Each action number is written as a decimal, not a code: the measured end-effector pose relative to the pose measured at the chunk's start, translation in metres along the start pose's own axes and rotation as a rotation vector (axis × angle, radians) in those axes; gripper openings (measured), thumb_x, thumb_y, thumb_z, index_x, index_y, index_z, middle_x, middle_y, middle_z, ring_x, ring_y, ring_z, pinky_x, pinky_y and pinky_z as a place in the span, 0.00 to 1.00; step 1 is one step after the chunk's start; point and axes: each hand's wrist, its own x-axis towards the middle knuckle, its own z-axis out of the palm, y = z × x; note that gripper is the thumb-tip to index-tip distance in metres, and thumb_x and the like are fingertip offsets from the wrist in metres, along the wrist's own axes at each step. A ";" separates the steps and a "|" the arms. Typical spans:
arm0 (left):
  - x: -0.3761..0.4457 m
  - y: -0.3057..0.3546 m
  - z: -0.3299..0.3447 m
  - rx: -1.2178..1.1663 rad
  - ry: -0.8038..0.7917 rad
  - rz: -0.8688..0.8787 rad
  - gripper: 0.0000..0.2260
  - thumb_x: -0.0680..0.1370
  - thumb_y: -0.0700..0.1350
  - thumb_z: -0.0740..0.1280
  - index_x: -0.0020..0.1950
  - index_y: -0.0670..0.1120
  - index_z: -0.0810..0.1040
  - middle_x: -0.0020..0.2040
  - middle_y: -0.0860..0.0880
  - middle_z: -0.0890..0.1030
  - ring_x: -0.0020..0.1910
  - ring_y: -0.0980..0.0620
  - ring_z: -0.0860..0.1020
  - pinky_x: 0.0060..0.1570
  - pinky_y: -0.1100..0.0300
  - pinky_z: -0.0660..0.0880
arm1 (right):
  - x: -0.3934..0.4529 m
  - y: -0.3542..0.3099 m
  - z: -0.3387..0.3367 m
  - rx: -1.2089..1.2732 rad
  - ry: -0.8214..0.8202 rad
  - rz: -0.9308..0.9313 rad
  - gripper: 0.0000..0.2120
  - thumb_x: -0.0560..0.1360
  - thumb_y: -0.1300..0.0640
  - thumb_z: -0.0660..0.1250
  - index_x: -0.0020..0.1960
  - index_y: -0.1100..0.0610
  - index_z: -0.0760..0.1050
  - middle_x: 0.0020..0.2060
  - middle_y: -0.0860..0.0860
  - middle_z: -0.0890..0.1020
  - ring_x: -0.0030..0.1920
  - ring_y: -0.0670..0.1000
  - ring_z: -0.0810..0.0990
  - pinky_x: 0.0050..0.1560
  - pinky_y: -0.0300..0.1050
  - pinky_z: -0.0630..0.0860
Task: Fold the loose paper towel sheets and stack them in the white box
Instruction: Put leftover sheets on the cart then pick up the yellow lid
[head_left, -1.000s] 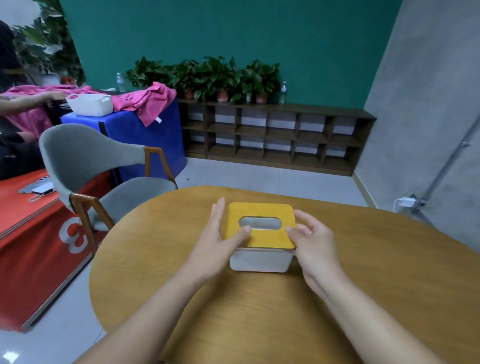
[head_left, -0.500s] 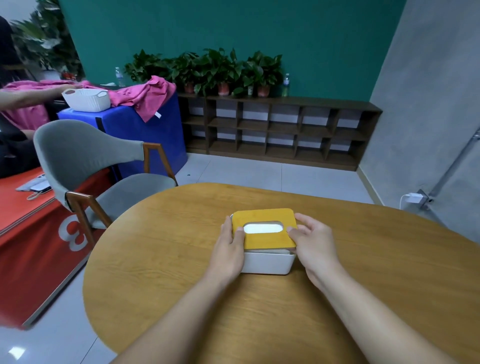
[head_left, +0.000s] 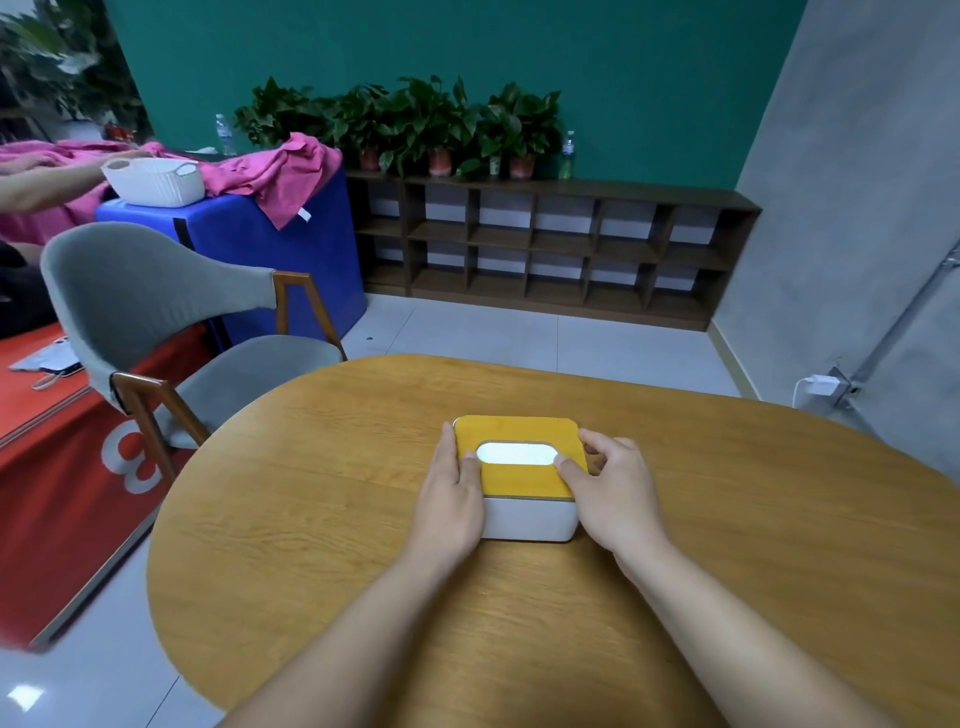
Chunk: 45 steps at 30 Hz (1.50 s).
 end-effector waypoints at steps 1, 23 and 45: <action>0.001 -0.001 0.001 0.002 0.005 0.001 0.27 0.92 0.50 0.54 0.90 0.48 0.52 0.89 0.52 0.58 0.87 0.52 0.58 0.81 0.62 0.53 | -0.001 0.001 0.002 0.002 0.005 -0.006 0.26 0.81 0.47 0.76 0.77 0.53 0.78 0.62 0.48 0.76 0.64 0.52 0.78 0.71 0.54 0.76; 0.004 -0.008 0.005 -0.263 0.044 -0.071 0.26 0.91 0.46 0.58 0.89 0.58 0.58 0.79 0.63 0.68 0.76 0.63 0.66 0.70 0.66 0.61 | 0.013 0.021 0.010 0.082 -0.058 -0.035 0.12 0.82 0.43 0.73 0.59 0.50 0.85 0.47 0.50 0.77 0.48 0.52 0.78 0.55 0.50 0.77; 0.070 0.024 0.099 -0.523 -0.153 -0.101 0.21 0.90 0.44 0.58 0.84 0.55 0.72 0.77 0.57 0.79 0.76 0.54 0.77 0.81 0.49 0.70 | 0.061 0.072 -0.042 0.459 0.091 0.206 0.16 0.78 0.39 0.76 0.63 0.44 0.87 0.57 0.47 0.89 0.61 0.50 0.87 0.70 0.54 0.81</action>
